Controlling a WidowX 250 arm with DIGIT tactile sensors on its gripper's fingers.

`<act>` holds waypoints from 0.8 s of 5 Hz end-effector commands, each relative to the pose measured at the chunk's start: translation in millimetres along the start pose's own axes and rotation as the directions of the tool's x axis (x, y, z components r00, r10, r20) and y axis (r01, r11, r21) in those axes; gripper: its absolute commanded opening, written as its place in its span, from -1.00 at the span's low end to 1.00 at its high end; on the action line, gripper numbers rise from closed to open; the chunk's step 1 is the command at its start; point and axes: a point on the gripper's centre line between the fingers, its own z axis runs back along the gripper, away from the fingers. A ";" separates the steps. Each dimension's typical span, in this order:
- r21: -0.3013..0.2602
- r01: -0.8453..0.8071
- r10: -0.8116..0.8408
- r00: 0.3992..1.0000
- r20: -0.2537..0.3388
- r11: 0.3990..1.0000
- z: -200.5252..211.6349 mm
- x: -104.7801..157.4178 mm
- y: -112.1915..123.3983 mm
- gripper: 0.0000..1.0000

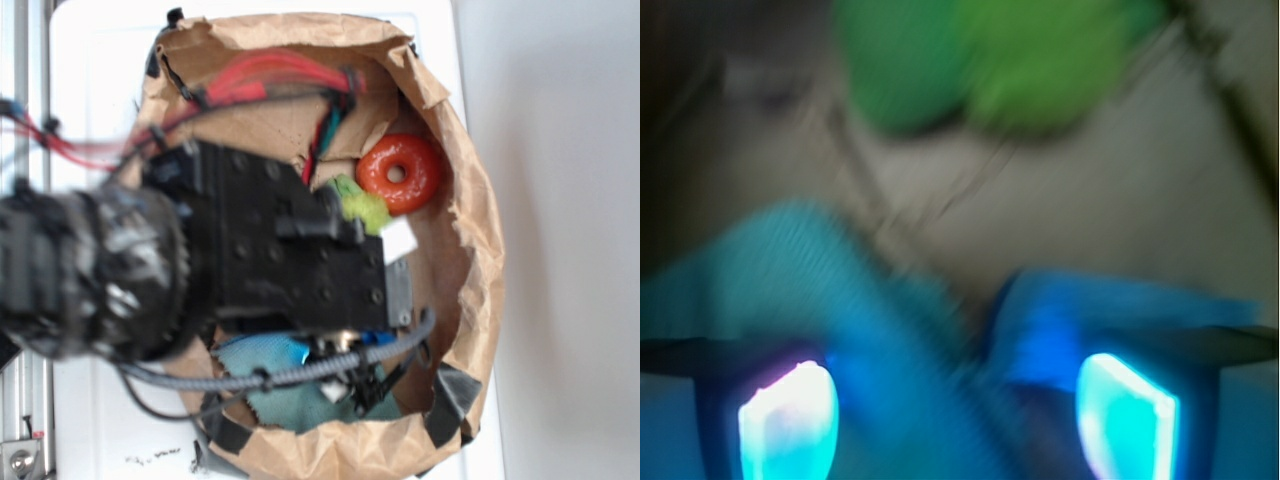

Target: Grab the blue cloth.

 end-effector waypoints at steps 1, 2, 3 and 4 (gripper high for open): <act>-0.102 0.108 -0.108 0.994 0.012 0.989 22.0 -12.4 -19.8 1.00; -0.017 0.121 -0.121 0.992 0.034 0.992 5.1 -3.9 -15.0 1.00; 0.023 0.100 -0.100 0.995 -0.011 0.995 -3.7 -4.3 -13.9 1.00; 0.048 0.086 -0.086 0.996 -0.011 0.995 2.9 -4.0 -3.3 -1.00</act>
